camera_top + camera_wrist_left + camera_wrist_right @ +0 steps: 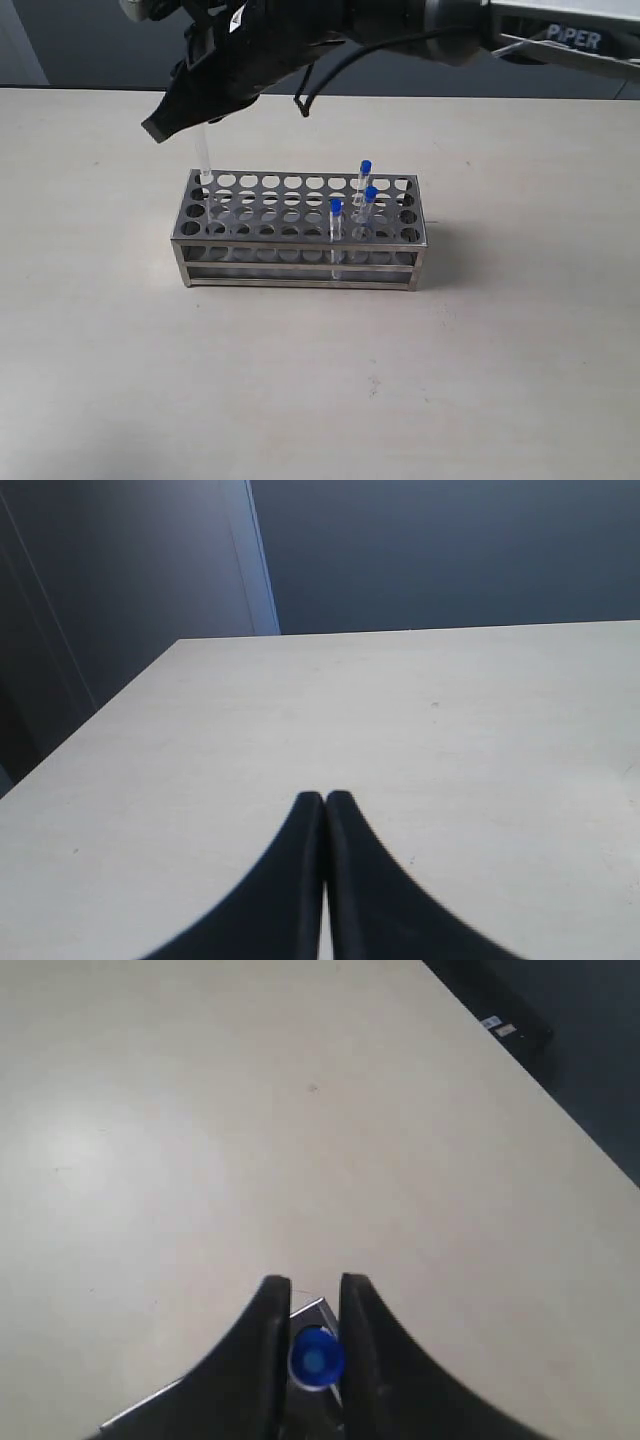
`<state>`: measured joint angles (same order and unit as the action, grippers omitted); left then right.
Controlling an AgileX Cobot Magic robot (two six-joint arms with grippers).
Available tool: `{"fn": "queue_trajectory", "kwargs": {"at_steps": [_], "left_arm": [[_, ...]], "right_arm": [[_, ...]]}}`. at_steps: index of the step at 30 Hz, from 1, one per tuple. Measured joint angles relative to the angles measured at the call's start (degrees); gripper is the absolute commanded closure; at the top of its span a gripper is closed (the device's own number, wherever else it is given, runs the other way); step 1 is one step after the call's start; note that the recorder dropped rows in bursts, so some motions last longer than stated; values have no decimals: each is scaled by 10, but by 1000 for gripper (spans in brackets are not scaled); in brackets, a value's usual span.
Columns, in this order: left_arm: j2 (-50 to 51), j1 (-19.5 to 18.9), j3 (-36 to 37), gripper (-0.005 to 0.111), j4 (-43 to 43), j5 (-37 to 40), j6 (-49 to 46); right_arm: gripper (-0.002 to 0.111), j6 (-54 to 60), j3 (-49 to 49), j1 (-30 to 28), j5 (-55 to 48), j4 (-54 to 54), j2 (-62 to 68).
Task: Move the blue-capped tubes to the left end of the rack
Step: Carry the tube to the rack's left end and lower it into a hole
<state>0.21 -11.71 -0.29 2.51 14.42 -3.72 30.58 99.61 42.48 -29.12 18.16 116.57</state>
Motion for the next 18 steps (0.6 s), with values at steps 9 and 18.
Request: {"fn": "queue_trajectory", "kwargs": {"at_steps": [9, 18], "left_arm": [[0, 0, 0, 106, 0, 0, 0], [0, 0, 0, 106, 0, 0, 0]], "right_arm": [[109, 29, 32, 0, -6, 3, 46], [109, 35, 32, 0, -1, 11, 76]]}}
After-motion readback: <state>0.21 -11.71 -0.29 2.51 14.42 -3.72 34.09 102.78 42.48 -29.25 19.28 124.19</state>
